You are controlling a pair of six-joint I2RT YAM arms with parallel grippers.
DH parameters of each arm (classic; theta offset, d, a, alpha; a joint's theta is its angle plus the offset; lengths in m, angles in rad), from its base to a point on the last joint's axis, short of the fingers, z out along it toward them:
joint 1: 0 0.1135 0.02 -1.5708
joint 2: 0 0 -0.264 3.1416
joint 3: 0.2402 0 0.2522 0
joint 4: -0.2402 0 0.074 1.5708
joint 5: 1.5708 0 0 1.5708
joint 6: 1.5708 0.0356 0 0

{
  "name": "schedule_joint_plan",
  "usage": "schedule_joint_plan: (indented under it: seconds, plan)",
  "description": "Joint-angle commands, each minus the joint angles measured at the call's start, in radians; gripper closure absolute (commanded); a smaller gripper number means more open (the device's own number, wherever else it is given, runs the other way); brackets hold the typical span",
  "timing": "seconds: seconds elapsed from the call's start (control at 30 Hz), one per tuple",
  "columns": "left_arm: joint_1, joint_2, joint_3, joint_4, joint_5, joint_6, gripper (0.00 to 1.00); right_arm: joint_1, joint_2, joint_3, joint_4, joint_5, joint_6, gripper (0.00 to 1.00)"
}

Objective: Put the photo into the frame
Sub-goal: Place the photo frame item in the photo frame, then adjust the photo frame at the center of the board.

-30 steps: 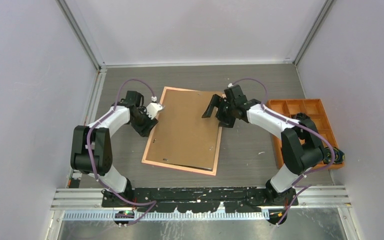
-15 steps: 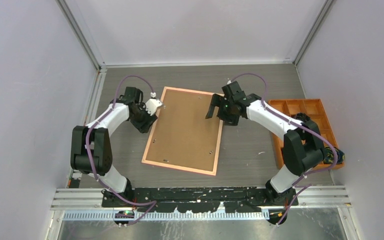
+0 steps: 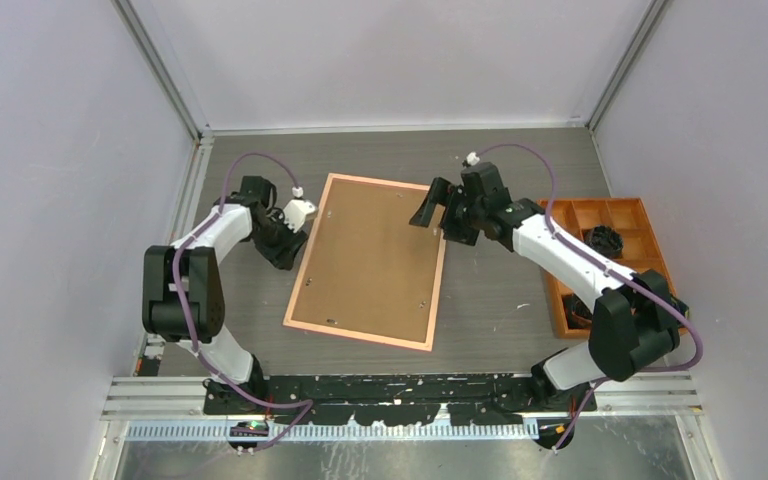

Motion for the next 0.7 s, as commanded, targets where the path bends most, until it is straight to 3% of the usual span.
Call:
schedule_joint_plan:
  seconds: [0.0, 0.23, 0.67]
  plan:
    - [0.015, -0.025, -0.039, -0.025, 0.074, 0.06, 0.47, 0.012, -0.047, -0.094, 0.009, 0.068, 0.072, 0.0]
    - [0.002, -0.039, -0.1, 0.006, 0.098, 0.072, 0.47, -0.005, -0.078, -0.243, 0.068, 0.043, 0.126, 0.0]
    - [-0.128, -0.041, -0.113, 0.039, 0.189, -0.01, 0.45, -0.131, 0.098, -0.24, 0.158, -0.115, 0.106, 0.0]
